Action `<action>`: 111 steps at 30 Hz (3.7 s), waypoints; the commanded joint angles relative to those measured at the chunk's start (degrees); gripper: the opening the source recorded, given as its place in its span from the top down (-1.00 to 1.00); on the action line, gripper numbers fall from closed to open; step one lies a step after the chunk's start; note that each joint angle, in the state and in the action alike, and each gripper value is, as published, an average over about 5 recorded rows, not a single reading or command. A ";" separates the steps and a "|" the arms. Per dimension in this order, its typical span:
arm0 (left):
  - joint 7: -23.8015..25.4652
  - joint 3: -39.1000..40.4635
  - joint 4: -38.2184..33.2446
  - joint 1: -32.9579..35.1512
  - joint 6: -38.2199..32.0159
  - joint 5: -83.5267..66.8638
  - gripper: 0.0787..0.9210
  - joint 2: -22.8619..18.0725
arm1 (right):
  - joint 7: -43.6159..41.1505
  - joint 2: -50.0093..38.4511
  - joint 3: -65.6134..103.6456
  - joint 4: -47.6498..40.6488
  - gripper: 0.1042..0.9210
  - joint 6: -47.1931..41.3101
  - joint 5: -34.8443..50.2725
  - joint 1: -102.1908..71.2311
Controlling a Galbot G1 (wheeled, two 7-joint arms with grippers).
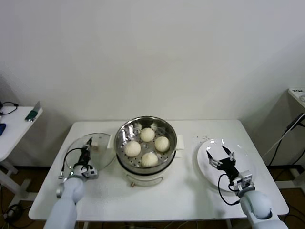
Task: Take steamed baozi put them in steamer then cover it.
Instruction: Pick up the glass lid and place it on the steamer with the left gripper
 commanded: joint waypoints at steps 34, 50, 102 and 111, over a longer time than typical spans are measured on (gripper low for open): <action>8.88 -0.94 -56.98 24.61 23.89 -18.66 0.84 21.37 | -0.59 -1.01 -2.67 -5.30 -0.76 0.60 -1.30 5.43; 19.41 27.56 -56.16 8.87 36.90 -6.67 0.84 14.68 | -1.21 1.36 -3.70 -8.46 -0.76 1.04 -4.41 10.62; 26.52 39.02 -37.62 -1.74 41.63 3.98 0.84 -3.84 | -1.66 3.76 -2.49 -10.88 -0.76 2.96 -6.85 11.29; 26.29 39.44 -37.42 -1.56 41.49 4.47 0.84 -3.84 | -1.76 4.01 -2.37 -11.52 -0.76 3.18 -7.17 11.66</action>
